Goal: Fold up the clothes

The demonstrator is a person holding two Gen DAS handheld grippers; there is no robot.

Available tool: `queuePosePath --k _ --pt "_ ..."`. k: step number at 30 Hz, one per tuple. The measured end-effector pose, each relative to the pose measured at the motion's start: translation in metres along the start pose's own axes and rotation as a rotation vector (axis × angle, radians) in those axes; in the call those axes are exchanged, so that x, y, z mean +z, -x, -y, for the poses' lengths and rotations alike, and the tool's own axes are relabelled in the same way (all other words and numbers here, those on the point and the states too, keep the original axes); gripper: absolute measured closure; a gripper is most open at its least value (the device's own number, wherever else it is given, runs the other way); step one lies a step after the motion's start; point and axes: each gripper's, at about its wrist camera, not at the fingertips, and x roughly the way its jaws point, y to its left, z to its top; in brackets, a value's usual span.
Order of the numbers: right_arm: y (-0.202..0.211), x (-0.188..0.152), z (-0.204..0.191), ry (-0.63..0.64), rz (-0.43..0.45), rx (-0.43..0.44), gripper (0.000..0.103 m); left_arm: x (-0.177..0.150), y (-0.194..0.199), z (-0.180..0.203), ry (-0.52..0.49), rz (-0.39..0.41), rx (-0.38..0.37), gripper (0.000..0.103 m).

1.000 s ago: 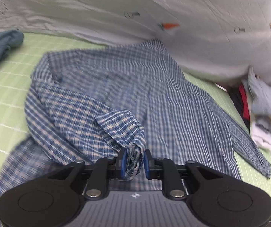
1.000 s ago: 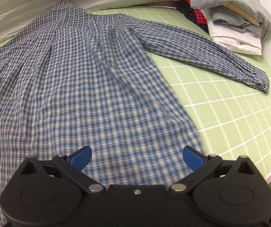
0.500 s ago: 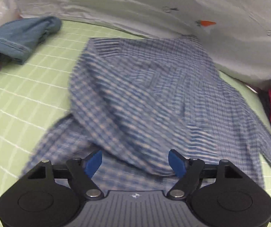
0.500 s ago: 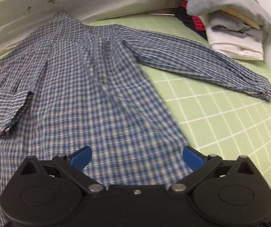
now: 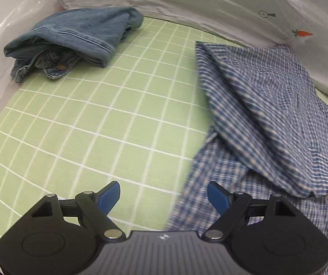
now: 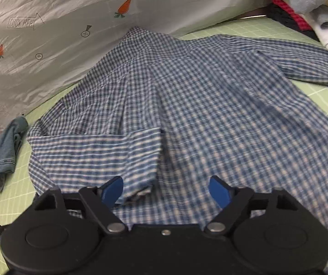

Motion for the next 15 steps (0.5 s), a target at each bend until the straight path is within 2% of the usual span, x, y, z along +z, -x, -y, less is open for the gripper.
queuePosePath --k 2,4,5,7,11,15 --pt "-0.011 0.001 -0.010 -0.019 -0.008 -0.002 0.036 0.001 -0.001 -0.003 0.004 -0.003 -0.009 0.019" --pt "-0.018 0.003 -0.015 -0.026 -0.015 0.006 0.052 0.002 -0.002 -0.007 0.007 -0.005 -0.018 0.019" --pt "-0.018 0.004 -0.015 -0.025 -0.023 0.022 0.057 0.003 -0.003 -0.009 0.009 -0.007 -0.023 0.019" --pt "-0.020 0.006 -0.017 -0.023 -0.039 0.053 0.089 0.004 -0.004 -0.012 0.013 -0.009 -0.032 0.019" --pt "-0.015 0.012 -0.021 0.026 -0.035 0.087 0.091 0.003 -0.006 -0.011 0.033 -0.009 -0.042 0.019" --pt "-0.003 0.031 -0.023 0.078 0.004 0.109 0.092 0.008 -0.008 -0.007 0.098 -0.004 -0.035 0.019"
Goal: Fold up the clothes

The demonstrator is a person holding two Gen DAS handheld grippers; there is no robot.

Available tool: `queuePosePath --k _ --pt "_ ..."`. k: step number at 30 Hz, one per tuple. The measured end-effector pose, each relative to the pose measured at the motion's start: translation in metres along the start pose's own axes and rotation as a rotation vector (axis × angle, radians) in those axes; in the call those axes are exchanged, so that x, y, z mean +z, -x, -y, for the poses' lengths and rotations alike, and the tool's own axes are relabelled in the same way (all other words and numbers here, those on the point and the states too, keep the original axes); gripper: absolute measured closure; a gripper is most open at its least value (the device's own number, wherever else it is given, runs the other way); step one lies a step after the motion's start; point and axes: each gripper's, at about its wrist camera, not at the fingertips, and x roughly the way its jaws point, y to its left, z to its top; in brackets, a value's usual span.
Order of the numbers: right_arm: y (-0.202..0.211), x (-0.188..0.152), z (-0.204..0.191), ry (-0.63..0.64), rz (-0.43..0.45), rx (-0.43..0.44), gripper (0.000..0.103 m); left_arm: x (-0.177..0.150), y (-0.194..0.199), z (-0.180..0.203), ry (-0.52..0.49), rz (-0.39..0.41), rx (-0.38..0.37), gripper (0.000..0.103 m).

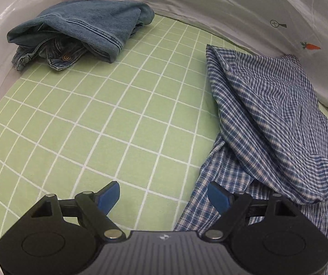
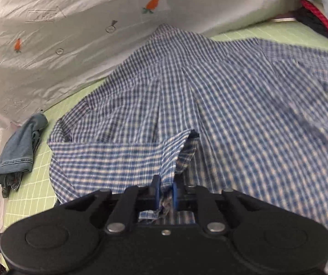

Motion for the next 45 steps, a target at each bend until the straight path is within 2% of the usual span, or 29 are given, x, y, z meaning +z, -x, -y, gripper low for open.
queuePosePath --k 4,8,13,17,18,20,21,22,24,26,30,34,36,40,45 --pt "0.020 0.030 0.012 0.008 0.096 0.012 0.093 0.007 -0.002 0.017 0.037 0.017 0.012 0.019" --pt "0.040 0.064 0.051 -0.042 0.214 -0.004 0.094 0.007 0.002 0.040 0.030 0.034 0.031 0.019" --pt "0.052 0.105 0.127 -0.111 0.308 -0.126 0.094 0.002 0.009 0.056 0.050 0.048 0.071 0.019" --pt "0.041 0.118 0.172 -0.133 0.296 -0.217 0.093 -0.007 0.017 0.058 0.096 0.036 0.129 0.019" --pt "0.037 0.116 0.177 -0.125 0.279 -0.230 0.090 -0.009 0.020 0.059 0.101 0.035 0.148 0.019" --pt "0.029 0.110 0.185 -0.099 0.238 -0.204 0.076 -0.012 0.030 0.060 0.104 0.051 0.182 0.019" --pt "0.027 0.105 0.187 -0.088 0.223 -0.177 0.058 -0.013 0.036 0.060 0.109 0.066 0.194 0.018" --pt "0.027 0.098 0.188 -0.084 0.215 -0.147 0.046 -0.016 0.043 0.060 0.120 0.085 0.201 0.017" --pt "0.024 0.081 0.184 -0.092 0.186 -0.119 0.035 -0.023 0.057 0.059 0.149 0.128 0.206 0.010" --pt "0.020 0.065 0.179 -0.097 0.143 -0.099 0.027 -0.030 0.066 0.057 0.166 0.155 0.206 0.009" --pt "0.015 0.044 0.157 -0.055 0.142 -0.089 0.003 -0.042 0.066 0.048 0.191 0.148 0.205 0.009" --pt "0.024 0.031 0.131 0.038 0.176 -0.098 0.000 -0.049 0.064 0.037 0.184 0.143 0.173 0.009" --pt "0.032 0.022 0.119 0.059 0.189 -0.144 0.000 -0.050 0.063 0.029 0.154 0.143 0.146 0.009" --pt "0.052 -0.007 0.100 0.043 0.221 -0.179 0.000 -0.046 0.053 -0.002 0.062 0.105 0.094 0.008" --pt "0.061 -0.066 0.063 -0.015 0.245 -0.270 0.000 -0.041 0.041 -0.040 -0.054 0.058 0.029 0.008"
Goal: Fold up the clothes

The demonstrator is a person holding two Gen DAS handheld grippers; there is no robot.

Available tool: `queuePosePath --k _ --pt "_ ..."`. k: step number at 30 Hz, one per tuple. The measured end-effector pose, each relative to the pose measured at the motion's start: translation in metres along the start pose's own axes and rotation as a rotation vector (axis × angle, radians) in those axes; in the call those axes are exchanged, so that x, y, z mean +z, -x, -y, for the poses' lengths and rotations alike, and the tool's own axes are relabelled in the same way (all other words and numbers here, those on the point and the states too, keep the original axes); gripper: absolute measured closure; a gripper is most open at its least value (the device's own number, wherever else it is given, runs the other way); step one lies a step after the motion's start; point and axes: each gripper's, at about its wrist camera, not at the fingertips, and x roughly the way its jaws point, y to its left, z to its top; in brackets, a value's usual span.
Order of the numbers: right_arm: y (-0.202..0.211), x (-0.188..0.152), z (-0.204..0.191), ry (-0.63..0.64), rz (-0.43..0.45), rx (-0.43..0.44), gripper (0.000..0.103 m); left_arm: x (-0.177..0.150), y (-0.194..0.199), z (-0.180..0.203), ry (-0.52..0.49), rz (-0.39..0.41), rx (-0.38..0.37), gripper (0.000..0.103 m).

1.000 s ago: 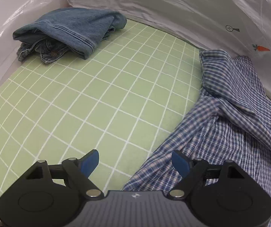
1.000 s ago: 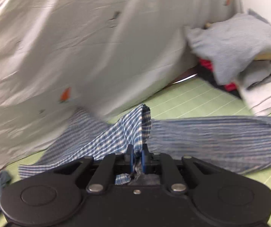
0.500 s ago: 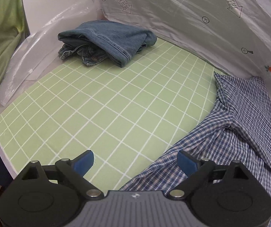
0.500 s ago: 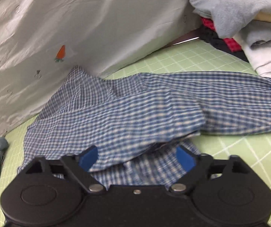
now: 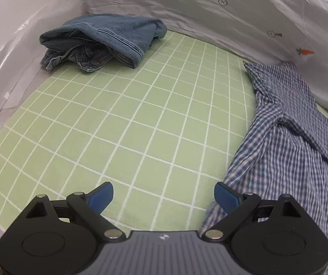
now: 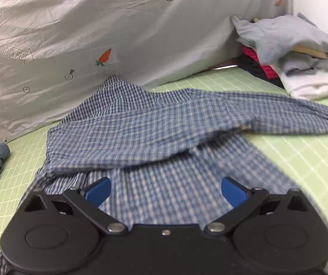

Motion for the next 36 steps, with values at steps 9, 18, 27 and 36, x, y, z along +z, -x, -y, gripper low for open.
queuePosePath --k 9,18,27,36 --pt "0.038 -0.082 -0.143 -0.086 0.014 -0.090 0.000 0.059 -0.003 -0.084 -0.142 0.030 -0.081 0.008" --pt "0.034 -0.121 -0.253 0.053 -0.040 -0.099 0.000 0.062 -0.009 -0.128 -0.205 -0.033 -0.124 0.008" --pt "0.030 -0.149 -0.282 0.113 -0.123 -0.038 0.050 0.049 -0.008 -0.153 -0.202 -0.069 -0.113 0.008" --pt "0.062 -0.125 -0.250 0.108 -0.093 0.112 0.102 0.058 -0.006 -0.112 -0.185 -0.034 -0.164 0.008"
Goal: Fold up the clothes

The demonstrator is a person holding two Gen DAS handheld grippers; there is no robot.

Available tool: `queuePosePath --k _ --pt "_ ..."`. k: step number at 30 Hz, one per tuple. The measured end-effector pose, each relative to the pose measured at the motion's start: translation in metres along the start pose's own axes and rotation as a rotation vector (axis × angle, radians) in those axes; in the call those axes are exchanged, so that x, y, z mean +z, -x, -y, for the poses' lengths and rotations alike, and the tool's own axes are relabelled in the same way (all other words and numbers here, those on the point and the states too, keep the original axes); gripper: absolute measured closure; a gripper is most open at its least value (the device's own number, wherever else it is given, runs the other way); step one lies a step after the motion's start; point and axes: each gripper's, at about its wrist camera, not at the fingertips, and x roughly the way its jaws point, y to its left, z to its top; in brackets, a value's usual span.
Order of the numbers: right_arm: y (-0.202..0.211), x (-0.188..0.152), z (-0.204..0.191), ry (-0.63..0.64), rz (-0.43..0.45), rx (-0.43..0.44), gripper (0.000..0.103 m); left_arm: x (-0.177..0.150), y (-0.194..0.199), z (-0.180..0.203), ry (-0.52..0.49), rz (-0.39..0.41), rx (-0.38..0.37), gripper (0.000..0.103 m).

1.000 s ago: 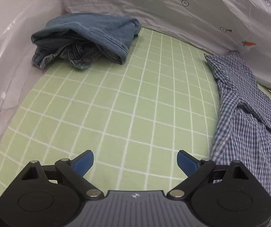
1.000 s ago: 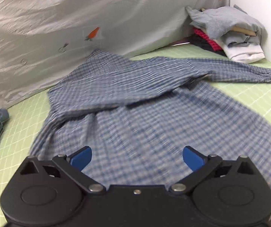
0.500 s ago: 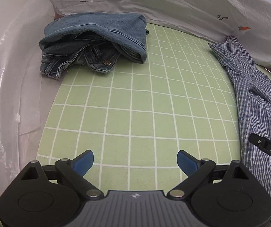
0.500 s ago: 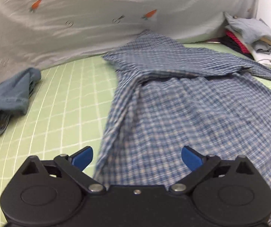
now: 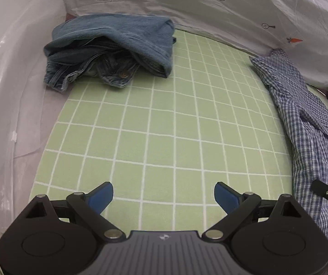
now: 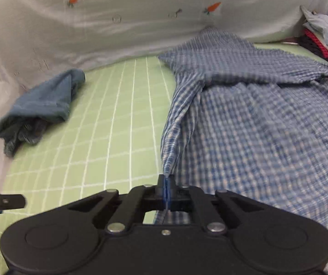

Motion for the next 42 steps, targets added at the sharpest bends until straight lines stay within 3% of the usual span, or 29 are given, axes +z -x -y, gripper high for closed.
queuePosePath --k 6,14,17,18,19,26,29,31,36,42 --pt "0.030 0.029 0.070 -0.038 0.065 -0.032 0.102 0.001 -0.007 0.057 -0.005 0.007 -0.058 0.008" --pt "0.010 0.049 0.171 -0.049 -0.030 -0.078 0.099 -0.019 -0.010 0.114 0.009 -0.002 -0.033 0.008" --pt "-0.003 0.044 0.189 -0.050 -0.091 -0.084 0.086 -0.023 -0.011 0.123 0.035 -0.004 -0.010 0.008" --pt "-0.004 0.042 0.192 -0.051 -0.102 -0.079 0.074 -0.024 -0.011 0.126 0.042 -0.003 -0.003 0.008" --pt "-0.006 0.039 0.192 -0.053 -0.111 -0.072 0.070 -0.025 -0.011 0.128 0.049 -0.003 0.004 0.008" --pt "-0.022 0.021 0.190 0.018 -0.193 -0.053 0.068 -0.022 -0.015 0.140 0.094 0.005 0.050 0.008" --pt "-0.018 0.031 0.199 0.004 -0.170 -0.028 0.063 -0.019 -0.018 0.149 0.105 0.010 0.060 0.008" --pt "-0.014 0.042 0.209 -0.002 -0.140 -0.026 0.054 -0.017 -0.021 0.159 0.113 0.016 0.068 0.008" --pt "-0.015 0.068 0.241 -0.025 -0.101 -0.046 0.049 -0.002 -0.039 0.182 0.144 0.022 0.081 0.008" --pt "-0.035 0.108 0.304 -0.138 -0.060 -0.107 0.042 0.023 -0.066 0.209 0.178 0.025 0.093 0.008"
